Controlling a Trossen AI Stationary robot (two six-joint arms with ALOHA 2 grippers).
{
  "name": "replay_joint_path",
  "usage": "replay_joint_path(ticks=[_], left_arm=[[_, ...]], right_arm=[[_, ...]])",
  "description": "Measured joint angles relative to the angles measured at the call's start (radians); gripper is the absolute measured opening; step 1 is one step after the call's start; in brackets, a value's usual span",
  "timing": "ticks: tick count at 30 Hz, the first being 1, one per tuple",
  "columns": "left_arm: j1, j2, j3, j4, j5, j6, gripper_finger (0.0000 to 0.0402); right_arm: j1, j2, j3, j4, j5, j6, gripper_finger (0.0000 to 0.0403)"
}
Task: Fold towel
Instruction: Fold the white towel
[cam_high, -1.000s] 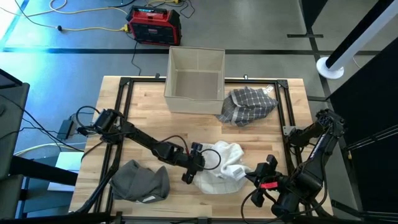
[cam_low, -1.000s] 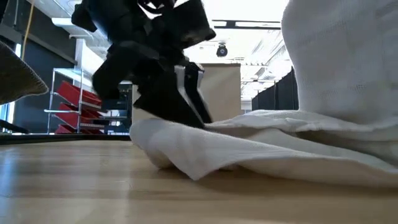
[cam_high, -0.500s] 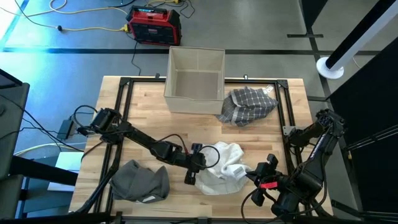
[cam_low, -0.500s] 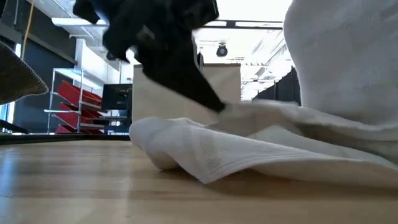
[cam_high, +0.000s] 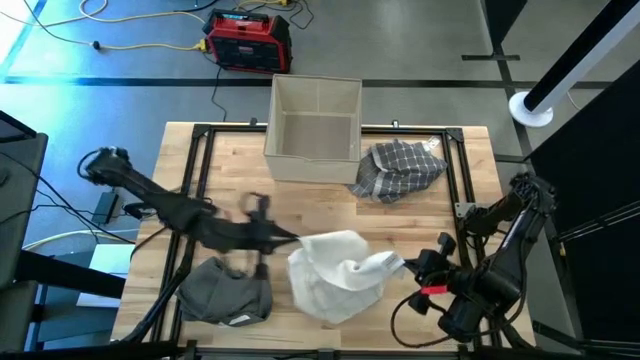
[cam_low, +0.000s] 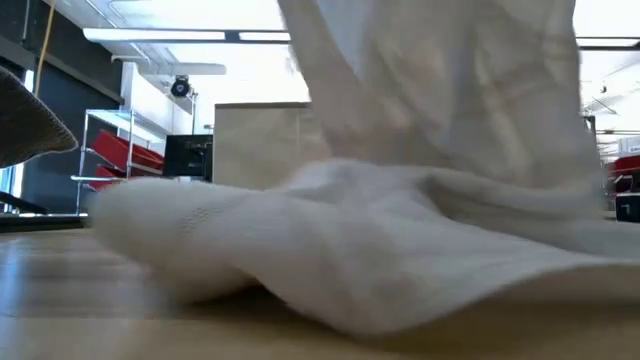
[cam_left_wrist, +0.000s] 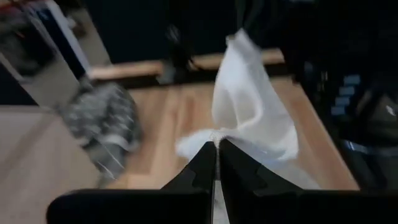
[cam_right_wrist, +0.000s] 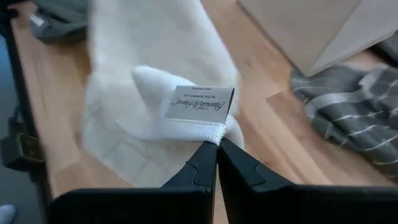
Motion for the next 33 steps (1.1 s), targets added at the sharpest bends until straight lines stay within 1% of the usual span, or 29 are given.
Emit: replay_joint_path(ticks=[3,5,7,11,14,15,17,19,21,24,25,26,33], left_arm=[[-0.082,-0.075,0.003,-0.006,-0.131,-0.001,0.0003],[-0.133,-0.096,0.018,-0.025,-0.203,-0.027,0.0003],[-0.150,-0.076,0.017,-0.129,-0.176,-0.140,0.0003],[-0.183,-0.035,0.015,-0.341,-0.116,-0.369,0.0003],[-0.207,-0.003,0.012,-0.501,-0.069,-0.540,0.0003],[-0.208,0.021,0.003,-0.542,-0.040,-0.594,0.0003],[-0.208,0.075,-0.020,-0.597,0.023,-0.663,0.0003],[-0.204,0.127,-0.054,-0.619,0.092,-0.701,0.0003],[-0.190,0.169,-0.089,-0.617,0.154,-0.715,0.0003],[-0.162,0.217,-0.141,-0.609,0.248,-0.736,0.0003],[-0.154,0.231,-0.151,-0.611,0.276,-0.741,0.0003],[-0.147,0.239,-0.157,-0.610,0.297,-0.740,0.0003],[-0.126,0.248,-0.155,-0.582,0.308,-0.741,0.0003]], right_arm=[[-0.009,-0.006,-0.025,0.044,-0.066,-0.034,0.0000],[-0.013,-0.008,-0.057,0.087,-0.096,-0.050,0.0000],[-0.013,-0.008,-0.145,0.183,-0.096,-0.038,0.0000],[-0.044,-0.008,-0.351,0.498,-0.136,-0.037,0.0000],[-0.084,-0.008,-0.490,0.709,-0.142,-0.037,0.0000],[-0.100,-0.008,-0.526,0.743,-0.142,-0.023,0.0000],[-0.133,-0.007,-0.565,0.757,-0.174,0.027,0.0000],[-0.162,-0.007,-0.582,0.752,-0.229,0.059,0.0003],[-0.190,-0.007,-0.599,0.755,-0.306,0.072,0.0015],[-0.238,-0.007,-0.610,0.779,-0.441,0.110,0.0048],[-0.250,-0.007,-0.613,0.794,-0.473,0.117,0.0062],[-0.252,-0.007,-0.613,0.808,-0.483,0.124,0.0075],[-0.267,-0.007,-0.617,0.909,-0.549,0.167,0.0167]])
